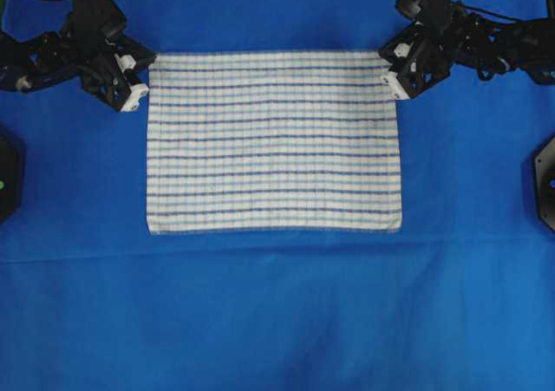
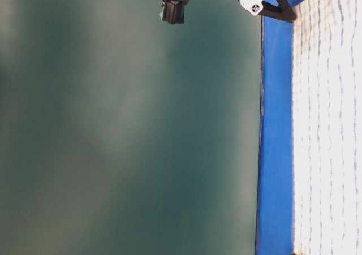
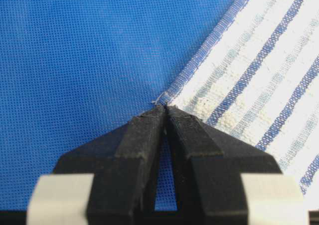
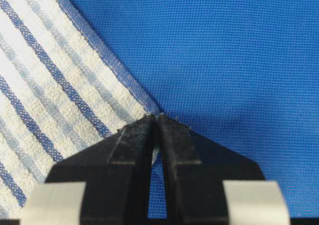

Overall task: Fold the blue towel.
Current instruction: 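Move both grippers to the towel's far corners and grasp them, then lift the far corners and fold them toward the near edge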

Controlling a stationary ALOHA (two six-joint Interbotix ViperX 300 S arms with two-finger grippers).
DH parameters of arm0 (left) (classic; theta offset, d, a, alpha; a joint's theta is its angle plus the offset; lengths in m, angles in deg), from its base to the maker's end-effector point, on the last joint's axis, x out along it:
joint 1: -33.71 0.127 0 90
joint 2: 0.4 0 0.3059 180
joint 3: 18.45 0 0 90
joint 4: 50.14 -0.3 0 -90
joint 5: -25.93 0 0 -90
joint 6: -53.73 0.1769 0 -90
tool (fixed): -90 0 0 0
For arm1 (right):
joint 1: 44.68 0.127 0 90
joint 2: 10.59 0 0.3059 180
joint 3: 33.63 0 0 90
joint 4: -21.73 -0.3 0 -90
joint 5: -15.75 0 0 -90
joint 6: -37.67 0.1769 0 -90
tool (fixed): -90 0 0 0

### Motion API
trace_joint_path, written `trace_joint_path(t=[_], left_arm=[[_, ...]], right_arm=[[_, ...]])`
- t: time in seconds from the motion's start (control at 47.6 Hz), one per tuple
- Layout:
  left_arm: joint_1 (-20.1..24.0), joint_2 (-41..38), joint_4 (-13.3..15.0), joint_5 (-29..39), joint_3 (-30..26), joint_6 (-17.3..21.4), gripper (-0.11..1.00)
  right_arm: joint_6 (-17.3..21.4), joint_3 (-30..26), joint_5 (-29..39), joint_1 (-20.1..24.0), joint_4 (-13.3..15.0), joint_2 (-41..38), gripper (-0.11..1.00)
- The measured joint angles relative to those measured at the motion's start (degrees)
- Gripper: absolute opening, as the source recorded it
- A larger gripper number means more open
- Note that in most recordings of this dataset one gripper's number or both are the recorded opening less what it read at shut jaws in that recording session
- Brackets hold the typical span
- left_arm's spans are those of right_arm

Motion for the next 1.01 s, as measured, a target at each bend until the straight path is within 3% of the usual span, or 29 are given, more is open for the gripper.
trace_joint_path(t=[0.378,0.672,1.009], left_arm=[[0.0,0.7,0.0,0.4,-1.8,0.3,0.03],[0.0,7.2,-0.1,5.2,-3.3,0.4,0.03],[-1.1,8.2,-0.1,7.0,-3.3,0.4,0.03]], right_arm=[[0.1,0.1,0.1,0.0,-0.1,1.1,0.05],[0.3,1.8,0.4,0.0,0.0,7.9,0.05],[0.9,2.3,0.4,0.4,0.0,8.7,0.05]])
